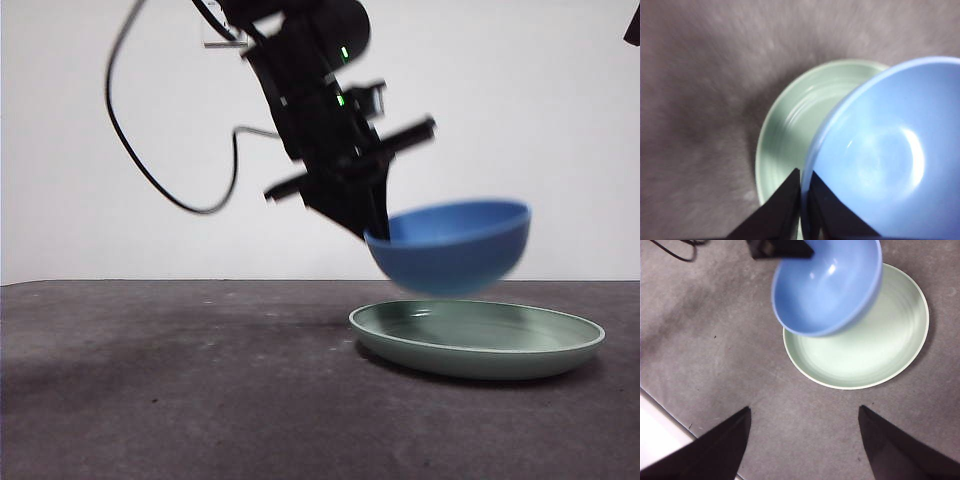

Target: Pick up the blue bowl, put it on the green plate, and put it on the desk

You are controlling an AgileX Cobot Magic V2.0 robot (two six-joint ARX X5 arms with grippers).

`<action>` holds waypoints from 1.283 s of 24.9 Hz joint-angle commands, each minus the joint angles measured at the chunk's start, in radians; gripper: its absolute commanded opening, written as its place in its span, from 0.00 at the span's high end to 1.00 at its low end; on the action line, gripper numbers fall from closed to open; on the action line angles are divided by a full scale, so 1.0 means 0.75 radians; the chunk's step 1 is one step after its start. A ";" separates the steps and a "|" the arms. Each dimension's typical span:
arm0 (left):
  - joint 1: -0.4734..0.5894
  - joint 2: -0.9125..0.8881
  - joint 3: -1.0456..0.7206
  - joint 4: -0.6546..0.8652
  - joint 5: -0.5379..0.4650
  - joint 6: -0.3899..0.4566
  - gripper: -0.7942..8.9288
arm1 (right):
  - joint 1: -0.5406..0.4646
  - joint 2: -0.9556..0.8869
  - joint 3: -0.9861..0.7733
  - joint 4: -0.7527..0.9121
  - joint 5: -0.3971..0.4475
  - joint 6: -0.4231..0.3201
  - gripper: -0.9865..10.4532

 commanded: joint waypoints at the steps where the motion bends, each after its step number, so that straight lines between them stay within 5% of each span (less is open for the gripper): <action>1: -0.018 0.076 0.058 0.001 -0.002 -0.013 0.91 | 0.006 0.009 0.027 0.013 -0.003 0.005 0.62; 13: -0.041 0.173 0.069 0.011 -0.002 -0.013 0.90 | 0.006 0.009 0.027 0.013 -0.003 0.004 0.62; 20: -0.043 0.170 0.071 -0.026 -0.002 -0.013 0.67 | 0.006 0.009 0.027 0.013 -0.003 0.004 0.62; 24: -0.043 0.168 0.131 -0.111 -0.002 -0.012 0.66 | 0.006 0.009 0.027 0.013 -0.003 0.004 0.62; 32: -0.008 -0.127 0.180 -0.152 -0.002 -0.006 0.66 | 0.006 0.009 0.027 0.013 0.002 0.004 0.62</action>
